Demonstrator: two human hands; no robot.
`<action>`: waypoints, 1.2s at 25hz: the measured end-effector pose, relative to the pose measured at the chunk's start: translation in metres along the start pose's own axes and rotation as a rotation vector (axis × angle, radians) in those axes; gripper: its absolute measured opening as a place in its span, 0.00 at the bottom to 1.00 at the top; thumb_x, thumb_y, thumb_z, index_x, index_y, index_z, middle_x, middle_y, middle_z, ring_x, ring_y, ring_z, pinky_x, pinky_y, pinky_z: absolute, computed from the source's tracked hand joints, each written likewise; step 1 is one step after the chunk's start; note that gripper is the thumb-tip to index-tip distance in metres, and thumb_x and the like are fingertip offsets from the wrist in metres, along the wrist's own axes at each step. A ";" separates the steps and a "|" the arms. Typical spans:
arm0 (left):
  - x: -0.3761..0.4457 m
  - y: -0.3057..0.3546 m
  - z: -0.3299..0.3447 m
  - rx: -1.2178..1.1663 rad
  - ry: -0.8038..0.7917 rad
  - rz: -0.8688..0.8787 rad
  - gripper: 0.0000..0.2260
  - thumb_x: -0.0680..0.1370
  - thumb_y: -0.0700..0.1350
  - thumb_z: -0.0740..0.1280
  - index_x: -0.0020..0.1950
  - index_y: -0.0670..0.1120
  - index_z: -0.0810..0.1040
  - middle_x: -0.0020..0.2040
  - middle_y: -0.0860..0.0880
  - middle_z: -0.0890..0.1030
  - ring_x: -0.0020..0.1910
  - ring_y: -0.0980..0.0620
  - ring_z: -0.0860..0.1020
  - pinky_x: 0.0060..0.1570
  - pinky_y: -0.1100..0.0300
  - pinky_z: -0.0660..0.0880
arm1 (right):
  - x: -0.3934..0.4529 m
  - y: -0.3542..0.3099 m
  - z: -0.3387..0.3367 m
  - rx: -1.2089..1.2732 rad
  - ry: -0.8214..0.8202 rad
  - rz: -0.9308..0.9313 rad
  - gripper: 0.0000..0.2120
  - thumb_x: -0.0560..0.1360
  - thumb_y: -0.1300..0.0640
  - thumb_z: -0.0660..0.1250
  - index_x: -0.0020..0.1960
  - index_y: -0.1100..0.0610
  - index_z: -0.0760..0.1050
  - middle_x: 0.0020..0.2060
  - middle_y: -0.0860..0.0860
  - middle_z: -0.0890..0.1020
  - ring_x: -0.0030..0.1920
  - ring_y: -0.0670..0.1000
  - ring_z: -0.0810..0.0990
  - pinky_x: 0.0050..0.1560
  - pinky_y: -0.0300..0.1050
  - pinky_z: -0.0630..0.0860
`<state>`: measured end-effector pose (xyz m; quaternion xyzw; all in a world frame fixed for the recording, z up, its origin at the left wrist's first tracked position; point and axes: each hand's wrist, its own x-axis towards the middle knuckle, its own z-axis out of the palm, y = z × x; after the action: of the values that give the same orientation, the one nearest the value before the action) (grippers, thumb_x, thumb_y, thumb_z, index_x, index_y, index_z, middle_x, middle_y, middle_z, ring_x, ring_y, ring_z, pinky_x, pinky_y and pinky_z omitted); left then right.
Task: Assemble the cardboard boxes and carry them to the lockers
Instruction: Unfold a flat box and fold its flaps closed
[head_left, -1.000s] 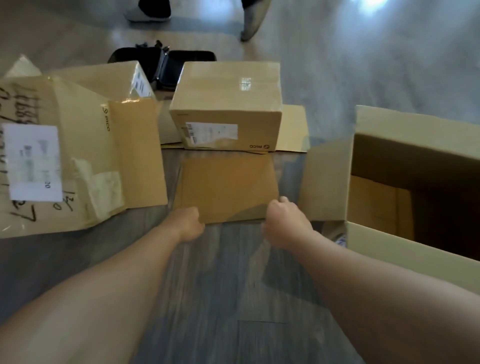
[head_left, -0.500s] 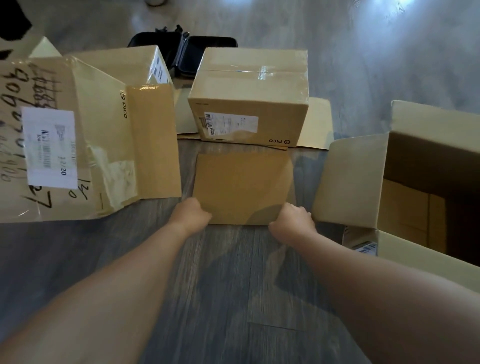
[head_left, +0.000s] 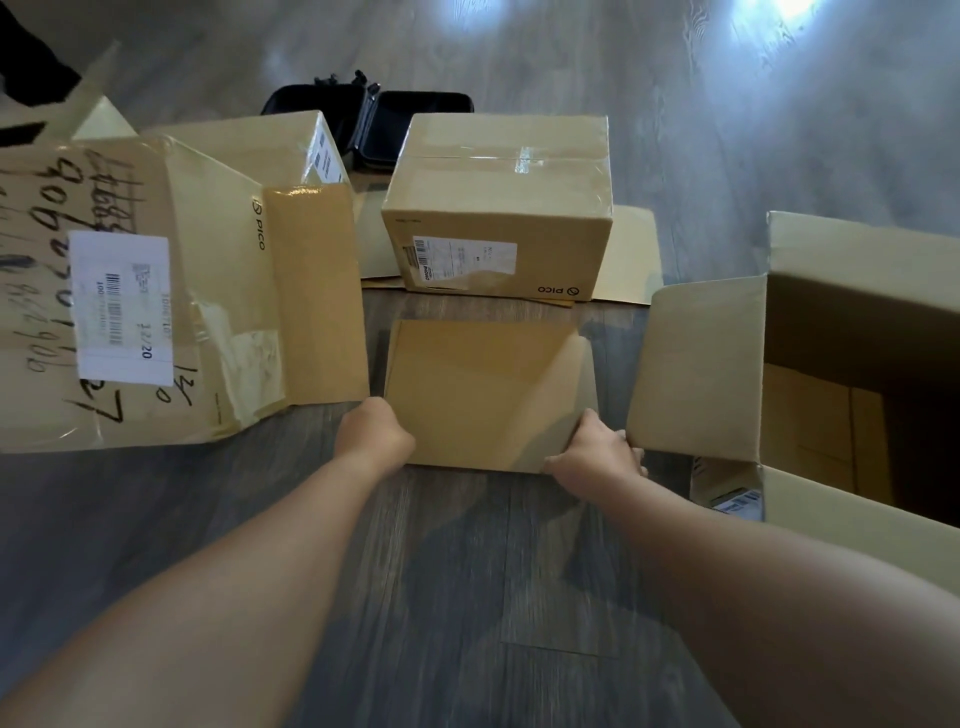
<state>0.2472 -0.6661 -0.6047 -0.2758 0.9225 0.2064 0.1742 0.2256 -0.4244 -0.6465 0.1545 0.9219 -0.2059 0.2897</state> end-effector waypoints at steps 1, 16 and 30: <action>-0.002 -0.002 -0.004 0.012 0.002 0.003 0.06 0.76 0.34 0.63 0.41 0.42 0.70 0.40 0.45 0.73 0.36 0.51 0.72 0.34 0.58 0.70 | 0.000 -0.002 -0.001 0.047 -0.013 0.004 0.24 0.72 0.48 0.71 0.63 0.49 0.65 0.57 0.53 0.73 0.64 0.62 0.68 0.59 0.54 0.71; -0.027 -0.002 -0.096 -0.538 -0.080 0.063 0.07 0.77 0.31 0.68 0.55 0.36 0.76 0.53 0.39 0.79 0.47 0.43 0.79 0.36 0.56 0.77 | -0.048 -0.037 -0.047 0.305 0.165 -0.110 0.24 0.75 0.44 0.64 0.69 0.51 0.67 0.58 0.54 0.77 0.50 0.56 0.78 0.39 0.48 0.75; -0.045 0.046 -0.164 -0.828 -0.119 0.115 0.09 0.80 0.29 0.61 0.55 0.40 0.75 0.56 0.40 0.77 0.51 0.43 0.76 0.41 0.51 0.77 | -0.075 -0.054 -0.135 0.223 0.415 -0.308 0.21 0.75 0.44 0.65 0.65 0.52 0.72 0.56 0.56 0.80 0.60 0.63 0.76 0.59 0.56 0.76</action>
<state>0.2217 -0.6897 -0.4317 -0.2580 0.7638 0.5848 0.0898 0.1987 -0.4201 -0.4850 0.0825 0.9457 -0.3118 0.0410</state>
